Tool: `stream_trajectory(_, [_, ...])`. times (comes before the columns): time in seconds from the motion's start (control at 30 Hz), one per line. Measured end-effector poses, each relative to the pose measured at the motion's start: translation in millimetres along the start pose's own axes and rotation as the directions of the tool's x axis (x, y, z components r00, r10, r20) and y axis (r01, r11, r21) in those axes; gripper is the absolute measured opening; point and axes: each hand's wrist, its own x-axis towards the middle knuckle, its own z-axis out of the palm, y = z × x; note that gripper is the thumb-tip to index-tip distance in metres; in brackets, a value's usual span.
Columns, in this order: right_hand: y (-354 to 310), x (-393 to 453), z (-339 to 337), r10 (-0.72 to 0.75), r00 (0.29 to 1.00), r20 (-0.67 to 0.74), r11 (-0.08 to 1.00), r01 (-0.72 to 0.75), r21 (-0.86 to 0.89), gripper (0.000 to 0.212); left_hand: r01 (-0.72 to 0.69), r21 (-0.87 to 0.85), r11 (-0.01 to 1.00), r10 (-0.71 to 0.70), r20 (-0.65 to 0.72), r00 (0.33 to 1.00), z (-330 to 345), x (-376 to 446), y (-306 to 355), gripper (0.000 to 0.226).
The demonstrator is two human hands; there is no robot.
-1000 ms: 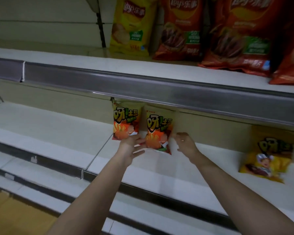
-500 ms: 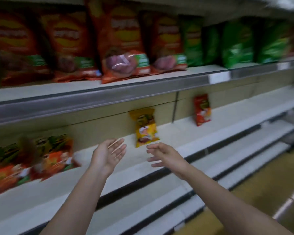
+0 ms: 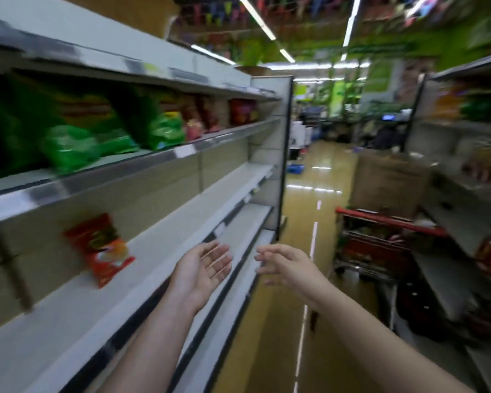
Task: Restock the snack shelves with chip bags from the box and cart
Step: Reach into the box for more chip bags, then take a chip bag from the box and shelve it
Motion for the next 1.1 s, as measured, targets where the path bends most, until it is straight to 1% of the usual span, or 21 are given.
stream_trajectory(0.1, [-0.8, 29.7, -101.2, -0.004, 0.99, -0.143, 1.0, 0.001, -0.019, 0.019, 0.064, 0.016, 0.998, -0.066, 0.119, 0.991, 89.8, 61.5, -38.8, 0.016])
stream_trajectory(0.17, [-5.5, 47.4, -165.7, 0.001, 0.967, -0.254, 1.0, 0.0, 0.004, 0.021, 0.092, 0.012, 0.996, -0.092, 0.195, 0.977, 143.9, 96.7, -61.0, 0.016])
stream_trajectory(0.27, [-15.2, 71.3, -249.6, 0.033, 0.909, -0.415, 0.996, 0.004, 0.088, 0.022, 0.115, 0.028, 0.993, -0.118, 0.27, 0.956, 217.6, 142.7, -87.0, 0.013])
stream_trajectory(0.37, [-26.2, 104.3, -314.6, 0.068, 0.852, -0.52, 0.989, 0.012, 0.149, 0.019, 0.096, 0.124, 0.988, -0.131, 0.312, 0.941, 283.4, 188.6, -95.4, 0.014])
stream_trajectory(0.43, [-35.4, 131.4, -351.8, 0.048, 0.826, -0.561, 0.988, 0.044, 0.148, 0.02, 0.036, 0.195, 0.98, -0.106, 0.359, 0.927, 327.5, 220.6, -92.0, 0.013])
stream_trajectory(0.5, [-42.1, 160.5, -385.9, 0.009, 0.803, -0.596, 0.99, 0.076, 0.118, 0.021, -0.043, 0.26, 0.965, -0.067, 0.402, 0.913, 370.8, 253.7, -88.8, 0.012])
stream_trajectory(0.57, [-42.0, 191.8, -416.6, -0.022, 0.783, -0.622, 0.993, 0.089, 0.077, 0.022, -0.094, 0.296, 0.951, -0.047, 0.438, 0.898, 408.8, 290.1, -93.3, 0.01])
stream_trajectory(0.63, [-39.0, 224.8, -445.0, -0.039, 0.776, -0.629, 0.997, 0.072, 0.027, 0.023, -0.088, 0.304, 0.949, -0.067, 0.464, 0.884, 440.0, 328.8, -105.4, 0.011])
stream_trajectory(0.7, [-39.2, 259.9, -477.3, -0.031, 0.778, -0.627, 0.999, 0.051, 0.014, 0.024, -0.035, 0.306, 0.951, -0.122, 0.479, 0.869, 467.6, 369.5, -119.9, 0.011])
stream_trajectory(0.77, [-46.3, 295.7, -514.4, -0.016, 0.776, -0.63, 0.999, 0.045, 0.03, 0.024, 0.03, 0.32, 0.947, -0.189, 0.479, 0.858, 494.8, 412.9, -129.3, 0.01])
stream_trajectory(0.83, [-57.2, 327.9, -550.8, -0.003, 0.756, -0.655, 0.994, 0.076, 0.083, 0.023, 0.055, 0.341, 0.939, -0.217, 0.458, 0.862, 522.1, 455.1, -131.1, 0.011])
stream_trajectory(0.97, [-75.9, 384.6, -612.6, -0.014, 0.688, -0.725, 0.982, 0.145, 0.119, 0.017, -0.028, 0.309, 0.951, -0.119, 0.449, 0.886, 590.7, 528.4, -127.6, 0.016])
stream_trajectory(1.03, [-73.2, 406.6, -640.1, 0.013, 0.671, -0.741, 0.983, 0.126, 0.131, 0.016, -0.071, 0.345, 0.936, -0.114, 0.486, 0.866, 626.6, 553.4, -133.6, 0.016])
stream_trajectory(1.1, [-69.6, 426.5, -666.3, 0.03, 0.667, -0.744, 0.989, 0.089, 0.119, 0.016, -0.13, 0.416, 0.9, -0.127, 0.537, 0.834, 653.8, 576.3, -142.0, 0.015])
